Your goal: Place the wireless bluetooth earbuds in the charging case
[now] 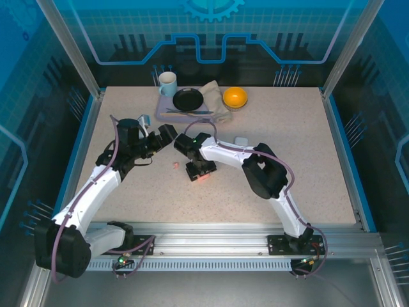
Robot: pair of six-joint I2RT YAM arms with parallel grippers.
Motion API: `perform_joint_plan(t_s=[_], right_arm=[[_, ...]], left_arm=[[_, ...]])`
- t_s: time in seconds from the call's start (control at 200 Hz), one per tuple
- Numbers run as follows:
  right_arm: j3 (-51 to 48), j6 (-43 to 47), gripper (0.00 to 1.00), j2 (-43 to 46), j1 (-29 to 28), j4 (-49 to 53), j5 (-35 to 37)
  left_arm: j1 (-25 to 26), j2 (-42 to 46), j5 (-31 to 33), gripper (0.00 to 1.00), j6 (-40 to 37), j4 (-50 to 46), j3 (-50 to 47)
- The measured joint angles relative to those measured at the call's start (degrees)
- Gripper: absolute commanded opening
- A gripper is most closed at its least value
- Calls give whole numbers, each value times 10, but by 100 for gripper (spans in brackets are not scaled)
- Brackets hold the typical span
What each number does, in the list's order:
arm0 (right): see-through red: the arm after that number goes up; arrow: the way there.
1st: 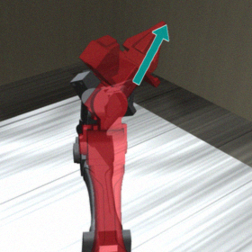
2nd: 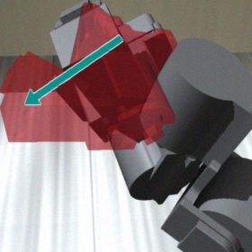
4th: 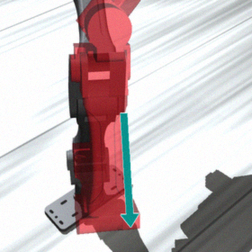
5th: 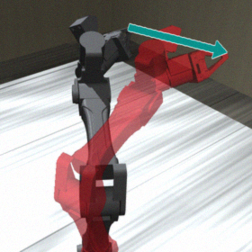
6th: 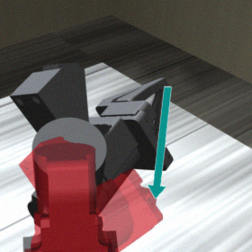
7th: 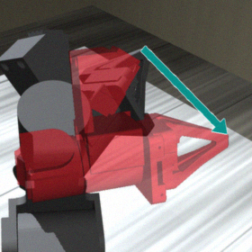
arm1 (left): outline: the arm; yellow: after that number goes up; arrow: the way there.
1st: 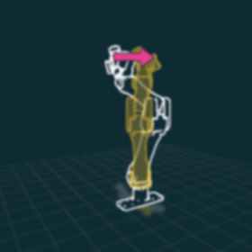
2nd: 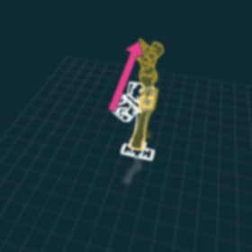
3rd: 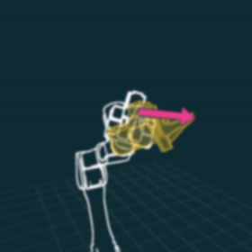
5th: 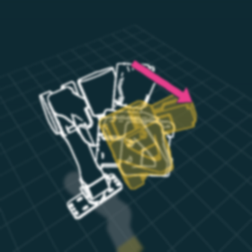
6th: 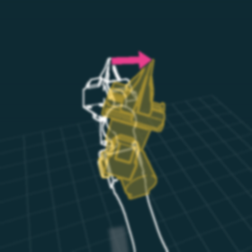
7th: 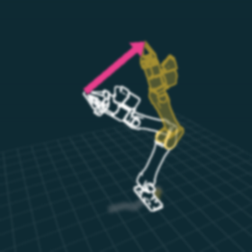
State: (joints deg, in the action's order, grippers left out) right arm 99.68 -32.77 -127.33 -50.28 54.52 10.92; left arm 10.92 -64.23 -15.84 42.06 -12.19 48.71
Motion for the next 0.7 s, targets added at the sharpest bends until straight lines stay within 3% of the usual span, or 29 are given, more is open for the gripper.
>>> perform_joint_plan(t_s=[0.285, 0.445, 0.7], right_arm=[[-161, -219, 55, 102, 48, -23, -9], [-196, -318, 53, 126, 82, -27, -16], [-218, -435, 53, 156, 123, -62, -35]], left_arm=[[0, -31, -38, 99, 5, 25, -2], [7, -49, -63, 99, 9, 91, -45], [108, -94, -71, 99, -5, 216, -146]])
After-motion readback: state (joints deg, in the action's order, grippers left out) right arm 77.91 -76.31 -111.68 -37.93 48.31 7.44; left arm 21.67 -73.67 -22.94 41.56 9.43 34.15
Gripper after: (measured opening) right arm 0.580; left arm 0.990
